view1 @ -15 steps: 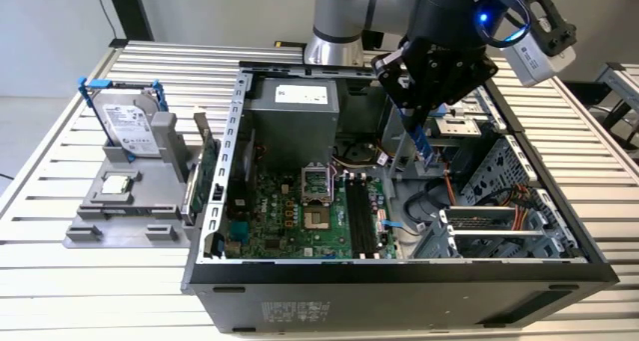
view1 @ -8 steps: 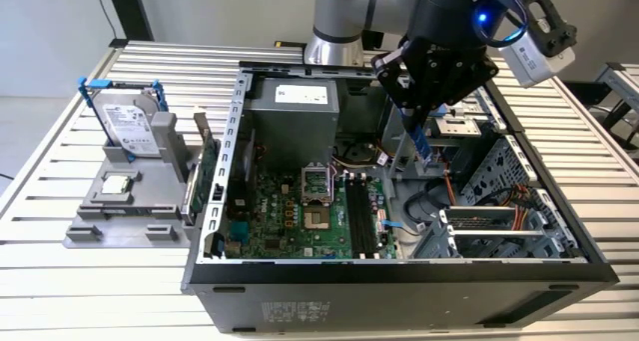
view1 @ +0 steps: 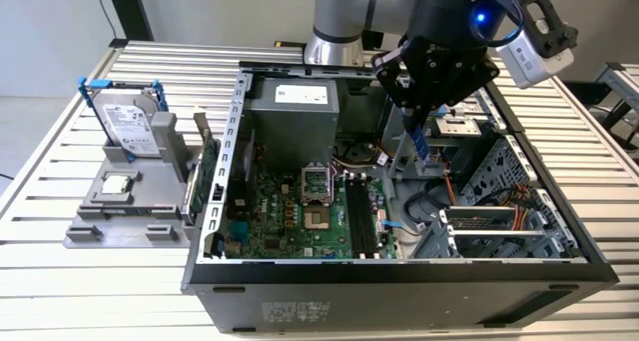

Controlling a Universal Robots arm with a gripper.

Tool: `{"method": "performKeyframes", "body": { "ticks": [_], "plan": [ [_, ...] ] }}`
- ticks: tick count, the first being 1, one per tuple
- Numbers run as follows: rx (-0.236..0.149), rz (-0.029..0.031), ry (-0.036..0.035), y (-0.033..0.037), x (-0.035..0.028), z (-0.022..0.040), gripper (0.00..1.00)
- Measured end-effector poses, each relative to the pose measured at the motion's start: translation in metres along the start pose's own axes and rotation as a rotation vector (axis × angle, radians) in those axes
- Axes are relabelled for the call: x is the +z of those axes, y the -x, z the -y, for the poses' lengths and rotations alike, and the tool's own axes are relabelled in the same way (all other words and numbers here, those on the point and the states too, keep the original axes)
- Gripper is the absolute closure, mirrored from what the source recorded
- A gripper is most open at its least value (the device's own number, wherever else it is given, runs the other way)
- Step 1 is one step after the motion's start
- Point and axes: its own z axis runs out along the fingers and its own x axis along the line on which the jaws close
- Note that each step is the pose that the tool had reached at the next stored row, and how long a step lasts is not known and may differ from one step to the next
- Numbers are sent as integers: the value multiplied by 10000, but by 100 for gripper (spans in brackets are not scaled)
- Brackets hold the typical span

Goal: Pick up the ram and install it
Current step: 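Pick up the ram and move it above insertion slot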

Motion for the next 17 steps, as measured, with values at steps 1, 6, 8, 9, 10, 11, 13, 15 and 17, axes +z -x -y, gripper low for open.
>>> {"method": "performKeyframes", "body": {
  "ticks": [1, 6, 8, 9, 10, 11, 13, 15, 17],
  "plan": [
    [57, 1, -2, 0, 0, 0, 100],
    [170, 5, -7, 0, 0, 0, 100],
    [172, 6, -5, 0, 5, -1, 100],
    [171, 5, -6, 0, 12, 0, 100],
    [171, 5, -7, 0, 21, 1, 100],
    [171, 5, -6, -1, 31, 1, 100],
    [171, 5, -7, -1, 51, 1, 100],
    [171, 5, -8, -2, 67, 2, 100],
    [171, 5, -8, -2, 76, 2, 100]
  ]
}}
